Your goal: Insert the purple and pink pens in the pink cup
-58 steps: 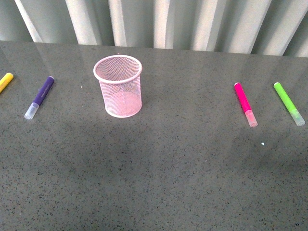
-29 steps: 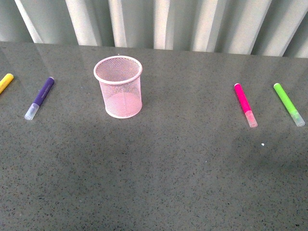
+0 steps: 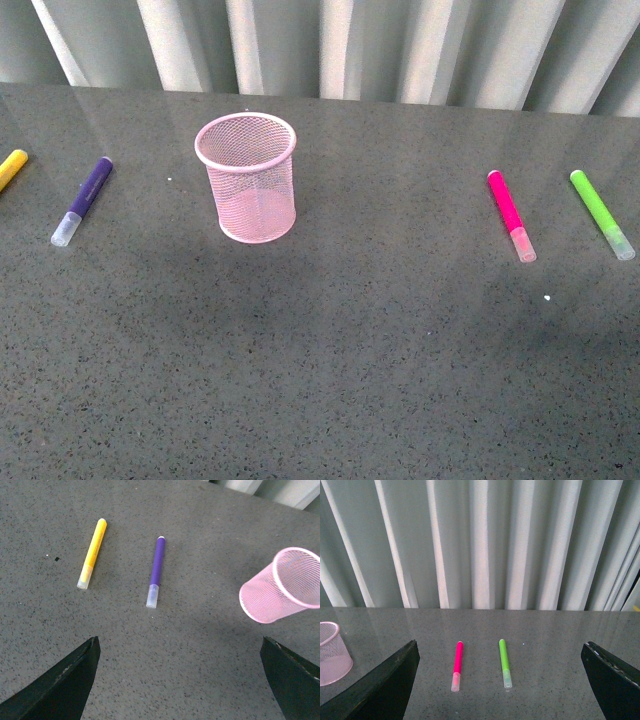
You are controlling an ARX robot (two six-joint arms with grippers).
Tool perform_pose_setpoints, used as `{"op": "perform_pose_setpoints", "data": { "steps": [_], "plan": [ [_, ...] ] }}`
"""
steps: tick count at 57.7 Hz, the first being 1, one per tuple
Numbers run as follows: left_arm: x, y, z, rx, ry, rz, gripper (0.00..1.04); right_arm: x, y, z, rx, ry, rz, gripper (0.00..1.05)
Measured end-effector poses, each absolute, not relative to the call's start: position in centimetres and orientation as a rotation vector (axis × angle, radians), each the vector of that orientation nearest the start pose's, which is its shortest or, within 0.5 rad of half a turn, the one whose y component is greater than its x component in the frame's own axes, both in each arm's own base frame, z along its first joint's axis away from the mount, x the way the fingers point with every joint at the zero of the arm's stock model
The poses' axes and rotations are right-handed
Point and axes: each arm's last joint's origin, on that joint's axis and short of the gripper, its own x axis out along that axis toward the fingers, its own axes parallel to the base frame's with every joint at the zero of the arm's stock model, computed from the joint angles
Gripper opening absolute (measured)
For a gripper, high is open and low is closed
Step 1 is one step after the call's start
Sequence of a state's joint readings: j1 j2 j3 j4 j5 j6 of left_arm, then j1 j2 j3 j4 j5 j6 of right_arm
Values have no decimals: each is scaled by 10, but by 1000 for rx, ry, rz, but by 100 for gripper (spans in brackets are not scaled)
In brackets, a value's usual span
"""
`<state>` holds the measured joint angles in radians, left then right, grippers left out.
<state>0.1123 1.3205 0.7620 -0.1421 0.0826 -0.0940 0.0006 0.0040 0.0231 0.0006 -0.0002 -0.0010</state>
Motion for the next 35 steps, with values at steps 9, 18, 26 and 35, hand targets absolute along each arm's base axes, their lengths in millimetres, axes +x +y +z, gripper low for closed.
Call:
{"op": "perform_pose_setpoints", "data": {
  "steps": [9,18,26,35],
  "plan": [
    [308,30,220,-106,770,5,98,96,0,171,-1,-20,1,98],
    [346,28,216,-19,844,-47,98,96,0,171,-1,-20,1,98],
    [374,26,208,39,892,-73,98,96,0,171,-1,-20,1,98],
    [400,24,195,76,936,-87,98,96,0,171,-1,-20,1,98]
  ]
}}
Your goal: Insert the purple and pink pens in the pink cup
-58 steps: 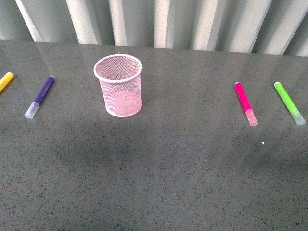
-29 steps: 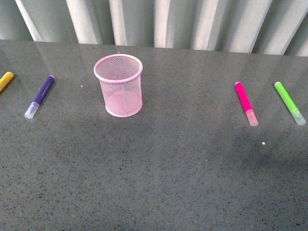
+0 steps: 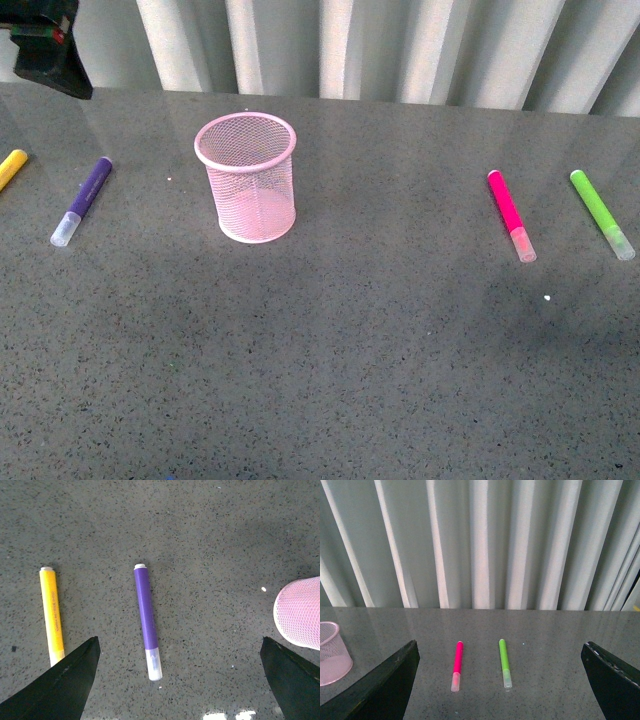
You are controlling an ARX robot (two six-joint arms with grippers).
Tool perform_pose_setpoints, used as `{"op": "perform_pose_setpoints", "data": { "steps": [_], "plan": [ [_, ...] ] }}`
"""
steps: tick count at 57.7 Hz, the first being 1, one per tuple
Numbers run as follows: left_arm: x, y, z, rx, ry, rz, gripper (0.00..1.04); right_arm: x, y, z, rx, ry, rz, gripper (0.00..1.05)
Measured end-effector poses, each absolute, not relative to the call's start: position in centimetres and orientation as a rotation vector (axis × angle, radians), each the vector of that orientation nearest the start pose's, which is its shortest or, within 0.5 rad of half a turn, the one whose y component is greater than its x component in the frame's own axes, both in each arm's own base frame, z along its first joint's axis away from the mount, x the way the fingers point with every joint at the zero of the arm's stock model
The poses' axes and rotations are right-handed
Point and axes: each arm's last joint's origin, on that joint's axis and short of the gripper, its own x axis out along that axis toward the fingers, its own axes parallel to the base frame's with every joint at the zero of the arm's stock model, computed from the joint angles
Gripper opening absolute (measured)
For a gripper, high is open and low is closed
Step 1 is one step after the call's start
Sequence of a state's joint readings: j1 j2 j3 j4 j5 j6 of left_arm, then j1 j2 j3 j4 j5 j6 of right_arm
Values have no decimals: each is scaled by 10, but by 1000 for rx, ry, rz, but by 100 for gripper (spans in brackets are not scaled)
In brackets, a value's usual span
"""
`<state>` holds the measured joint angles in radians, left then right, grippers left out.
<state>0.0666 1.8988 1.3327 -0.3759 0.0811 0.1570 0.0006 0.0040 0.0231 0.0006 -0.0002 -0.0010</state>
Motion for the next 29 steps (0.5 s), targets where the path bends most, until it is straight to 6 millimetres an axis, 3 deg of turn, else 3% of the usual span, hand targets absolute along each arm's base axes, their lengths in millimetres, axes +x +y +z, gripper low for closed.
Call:
{"op": "perform_pose_setpoints", "data": {
  "steps": [8,29],
  "plan": [
    [423,16,173,111,987,-113,98,96,0,171,-1,-20,1,98],
    [451,4,145,164,1040,-125,98,96,0,171,-1,-20,1,98]
  ]
}}
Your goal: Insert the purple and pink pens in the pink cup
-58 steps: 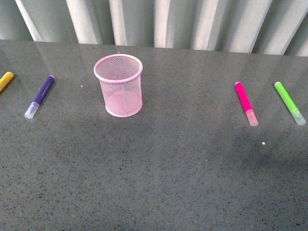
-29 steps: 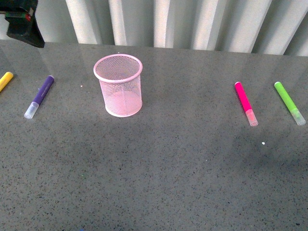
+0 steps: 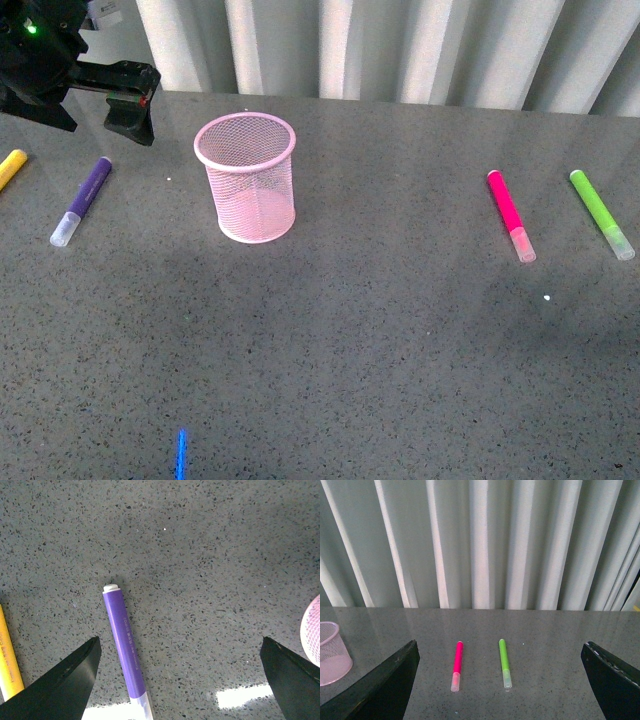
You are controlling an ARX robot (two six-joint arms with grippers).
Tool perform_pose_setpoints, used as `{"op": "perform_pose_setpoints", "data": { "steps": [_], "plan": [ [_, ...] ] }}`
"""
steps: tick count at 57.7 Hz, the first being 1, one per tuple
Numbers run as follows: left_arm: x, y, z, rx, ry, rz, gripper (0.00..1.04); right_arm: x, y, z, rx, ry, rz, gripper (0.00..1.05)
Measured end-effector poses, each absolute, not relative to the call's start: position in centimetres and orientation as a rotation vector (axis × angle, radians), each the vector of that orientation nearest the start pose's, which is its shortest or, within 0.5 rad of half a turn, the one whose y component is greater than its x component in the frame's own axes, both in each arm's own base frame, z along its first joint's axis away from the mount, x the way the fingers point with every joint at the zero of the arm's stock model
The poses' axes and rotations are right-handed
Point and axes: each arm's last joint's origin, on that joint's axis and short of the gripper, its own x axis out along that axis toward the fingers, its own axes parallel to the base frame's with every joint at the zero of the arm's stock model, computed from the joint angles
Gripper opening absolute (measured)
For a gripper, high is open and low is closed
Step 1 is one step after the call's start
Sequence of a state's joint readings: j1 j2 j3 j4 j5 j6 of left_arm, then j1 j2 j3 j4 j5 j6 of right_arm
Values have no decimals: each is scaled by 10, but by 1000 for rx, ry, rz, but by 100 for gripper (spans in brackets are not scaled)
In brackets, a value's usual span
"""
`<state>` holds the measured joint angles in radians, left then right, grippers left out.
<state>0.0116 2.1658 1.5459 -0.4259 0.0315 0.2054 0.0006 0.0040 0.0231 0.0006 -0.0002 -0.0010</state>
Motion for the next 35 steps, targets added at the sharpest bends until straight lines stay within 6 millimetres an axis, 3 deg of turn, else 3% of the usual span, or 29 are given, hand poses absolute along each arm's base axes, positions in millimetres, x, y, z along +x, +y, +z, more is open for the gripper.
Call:
{"op": "perform_pose_setpoints", "data": {
  "steps": [35],
  "plan": [
    [476,19,106,149,1104,-97,98,96,0,171,-1,-20,1,98]
  ]
}}
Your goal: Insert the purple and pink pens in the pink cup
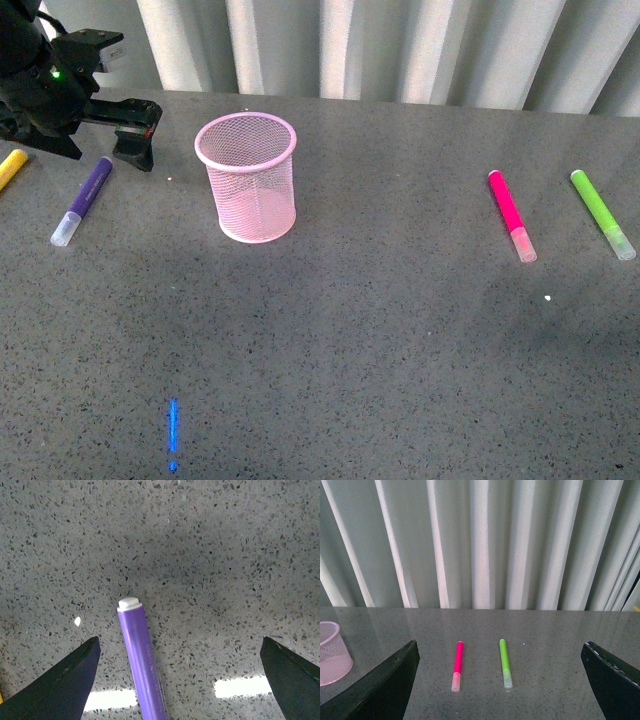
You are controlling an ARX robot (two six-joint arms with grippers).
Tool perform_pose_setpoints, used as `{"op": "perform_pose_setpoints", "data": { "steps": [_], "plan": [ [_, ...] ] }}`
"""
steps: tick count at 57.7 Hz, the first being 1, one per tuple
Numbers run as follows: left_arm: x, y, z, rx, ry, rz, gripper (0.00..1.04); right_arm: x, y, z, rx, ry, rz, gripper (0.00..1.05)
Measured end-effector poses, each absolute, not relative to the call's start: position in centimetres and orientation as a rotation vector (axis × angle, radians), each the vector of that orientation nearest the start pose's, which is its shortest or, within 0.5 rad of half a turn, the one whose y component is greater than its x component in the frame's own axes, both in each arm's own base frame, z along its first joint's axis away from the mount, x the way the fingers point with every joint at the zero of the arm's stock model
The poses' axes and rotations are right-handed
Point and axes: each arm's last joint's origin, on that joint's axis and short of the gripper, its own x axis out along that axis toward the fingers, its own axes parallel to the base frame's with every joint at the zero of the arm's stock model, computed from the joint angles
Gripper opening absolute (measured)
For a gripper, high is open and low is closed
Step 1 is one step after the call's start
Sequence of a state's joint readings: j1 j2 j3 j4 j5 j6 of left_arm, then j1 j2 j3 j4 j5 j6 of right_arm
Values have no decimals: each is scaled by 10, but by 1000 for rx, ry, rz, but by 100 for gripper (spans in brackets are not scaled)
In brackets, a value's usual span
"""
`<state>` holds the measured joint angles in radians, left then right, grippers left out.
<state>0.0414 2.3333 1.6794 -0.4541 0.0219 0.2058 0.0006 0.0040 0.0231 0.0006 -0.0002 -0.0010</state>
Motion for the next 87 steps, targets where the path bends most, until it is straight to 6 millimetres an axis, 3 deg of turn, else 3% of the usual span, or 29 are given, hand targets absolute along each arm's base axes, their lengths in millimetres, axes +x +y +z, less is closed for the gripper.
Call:
{"op": "perform_pose_setpoints", "data": {
  "steps": [29,52,61,70,78,87],
  "plan": [
    [485,36,93,134,1137,-62,98,96,0,171,-1,-20,1,98],
    [486,37,85,132,1156,-61,98,96,0,171,-1,-20,1,98],
    [487,32,84,149,1167,-59,64,96,0,171,-1,-20,1,98],
    [486,31,83,150,1172,-63,43,96,0,171,-1,-20,1,98],
    [479,33,84,163,1186,-58,15,96,0,171,-1,-20,1,98],
    [472,40,87,154,1176,-44,13,96,0,171,-1,-20,1,98]
  ]
}}
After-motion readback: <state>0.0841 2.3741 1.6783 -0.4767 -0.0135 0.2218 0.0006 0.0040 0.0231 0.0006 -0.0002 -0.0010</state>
